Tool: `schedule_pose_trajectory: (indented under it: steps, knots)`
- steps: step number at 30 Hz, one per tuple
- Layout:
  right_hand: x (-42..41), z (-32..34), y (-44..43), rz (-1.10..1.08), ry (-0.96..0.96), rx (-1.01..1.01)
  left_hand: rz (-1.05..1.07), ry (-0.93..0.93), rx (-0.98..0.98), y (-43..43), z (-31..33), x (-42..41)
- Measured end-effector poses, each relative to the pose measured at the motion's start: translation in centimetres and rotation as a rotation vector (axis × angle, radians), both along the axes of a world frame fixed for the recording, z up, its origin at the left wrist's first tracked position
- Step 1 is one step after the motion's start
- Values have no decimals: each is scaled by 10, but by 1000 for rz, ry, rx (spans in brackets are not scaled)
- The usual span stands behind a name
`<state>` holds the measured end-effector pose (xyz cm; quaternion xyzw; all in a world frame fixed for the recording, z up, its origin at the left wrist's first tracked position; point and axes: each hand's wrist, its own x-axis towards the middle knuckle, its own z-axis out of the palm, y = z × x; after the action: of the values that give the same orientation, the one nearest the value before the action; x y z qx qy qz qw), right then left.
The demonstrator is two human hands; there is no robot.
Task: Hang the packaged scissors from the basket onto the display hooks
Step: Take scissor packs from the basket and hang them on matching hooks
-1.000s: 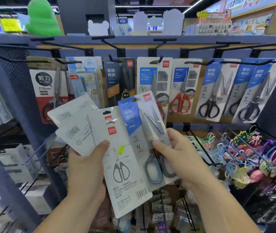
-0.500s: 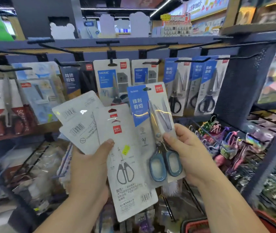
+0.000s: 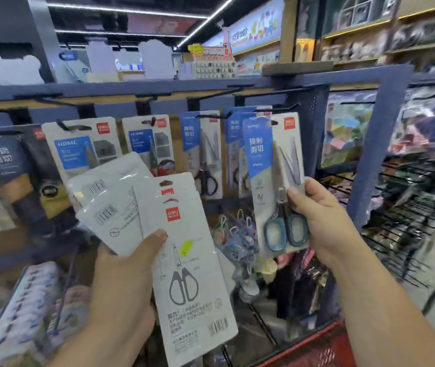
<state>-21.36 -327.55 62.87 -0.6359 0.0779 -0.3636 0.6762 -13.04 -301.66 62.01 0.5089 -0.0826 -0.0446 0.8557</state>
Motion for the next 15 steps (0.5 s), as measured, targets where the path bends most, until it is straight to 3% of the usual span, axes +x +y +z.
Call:
schedule_pose_trajectory:
  steps: [4,15]
  knots:
    - [10,24,-37,-117,-55,-18,6,-22,-6,-33,7,0]
    - [15,25,-74,-261,23,-75,-71,-79,10,-68,28,-6]
